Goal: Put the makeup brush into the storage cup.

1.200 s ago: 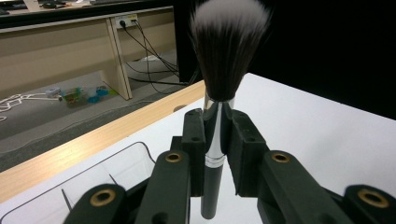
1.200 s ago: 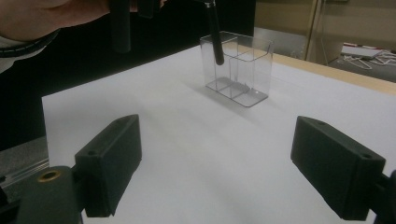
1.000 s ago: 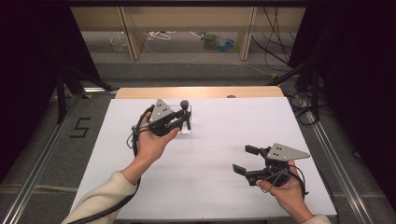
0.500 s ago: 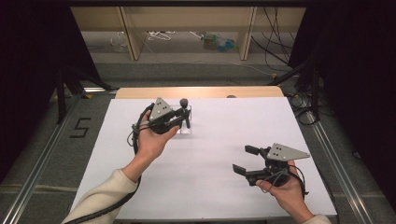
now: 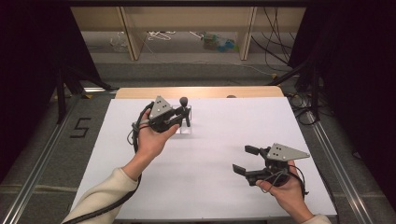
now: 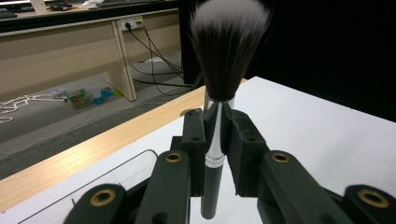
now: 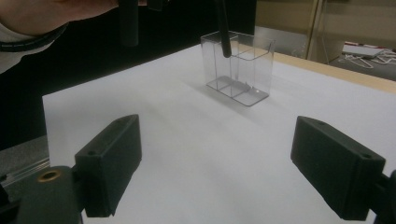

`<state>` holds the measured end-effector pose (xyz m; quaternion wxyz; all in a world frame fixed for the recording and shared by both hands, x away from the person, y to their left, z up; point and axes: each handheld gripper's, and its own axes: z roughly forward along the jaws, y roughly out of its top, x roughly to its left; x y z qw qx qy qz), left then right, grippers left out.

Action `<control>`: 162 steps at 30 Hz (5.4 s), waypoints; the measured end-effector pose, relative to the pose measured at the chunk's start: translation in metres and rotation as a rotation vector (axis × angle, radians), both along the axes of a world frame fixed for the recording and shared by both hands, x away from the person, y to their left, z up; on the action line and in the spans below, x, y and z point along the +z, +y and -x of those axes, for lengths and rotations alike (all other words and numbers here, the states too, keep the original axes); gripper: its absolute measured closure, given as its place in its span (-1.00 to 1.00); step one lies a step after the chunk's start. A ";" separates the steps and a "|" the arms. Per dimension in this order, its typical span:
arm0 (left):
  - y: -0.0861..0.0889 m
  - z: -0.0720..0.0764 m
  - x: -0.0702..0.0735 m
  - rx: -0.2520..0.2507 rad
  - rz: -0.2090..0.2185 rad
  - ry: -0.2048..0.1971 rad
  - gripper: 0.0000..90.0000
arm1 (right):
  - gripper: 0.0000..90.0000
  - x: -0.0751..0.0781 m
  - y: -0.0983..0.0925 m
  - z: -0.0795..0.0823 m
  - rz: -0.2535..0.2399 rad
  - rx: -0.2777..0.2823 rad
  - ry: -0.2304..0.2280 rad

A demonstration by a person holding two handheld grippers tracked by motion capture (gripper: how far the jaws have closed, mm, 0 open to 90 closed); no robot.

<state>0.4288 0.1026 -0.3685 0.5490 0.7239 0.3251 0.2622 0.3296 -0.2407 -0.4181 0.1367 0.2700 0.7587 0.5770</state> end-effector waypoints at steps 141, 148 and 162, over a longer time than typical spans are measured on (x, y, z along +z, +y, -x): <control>-0.003 -0.037 0.000 0.034 -0.017 0.010 0.73 | -0.62 0.000 -0.001 -0.001 0.021 -0.007 0.025; -0.002 -0.039 -0.002 0.037 -0.016 0.012 0.73 | -0.62 -0.001 -0.001 -0.001 0.020 -0.007 0.026; -0.003 -0.042 -0.005 0.040 -0.019 0.016 0.73 | -0.62 0.000 -0.001 0.000 0.021 -0.004 0.036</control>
